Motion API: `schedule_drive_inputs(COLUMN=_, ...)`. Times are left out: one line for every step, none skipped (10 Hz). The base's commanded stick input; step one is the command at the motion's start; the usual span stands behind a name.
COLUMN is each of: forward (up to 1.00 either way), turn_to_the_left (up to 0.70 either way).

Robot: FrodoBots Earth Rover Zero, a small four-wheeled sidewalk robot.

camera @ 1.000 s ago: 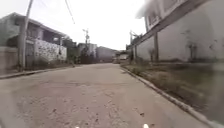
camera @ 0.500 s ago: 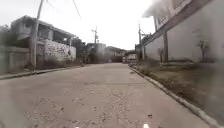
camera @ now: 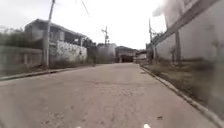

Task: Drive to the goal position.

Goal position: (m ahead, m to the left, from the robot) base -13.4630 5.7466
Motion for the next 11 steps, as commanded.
schedule_drive_inputs(forward=0.0, turn_to_the_left=0.85)
schedule_drive_inputs(forward=0.0, turn_to_the_left=0.85)
schedule_drive_inputs(forward=0.0, turn_to_the_left=0.85)
schedule_drive_inputs(forward=0.0, turn_to_the_left=0.85)
schedule_drive_inputs(forward=0.0, turn_to_the_left=0.85)
schedule_drive_inputs(forward=0.0, turn_to_the_left=0.85)
schedule_drive_inputs(forward=0.0, turn_to_the_left=0.85)
schedule_drive_inputs(forward=0.0, turn_to_the_left=0.85)
schedule_drive_inputs(forward=0.0, turn_to_the_left=0.85)
schedule_drive_inputs(forward=0.0, turn_to_the_left=0.85)
schedule_drive_inputs(forward=0.0, turn_to_the_left=0.85)
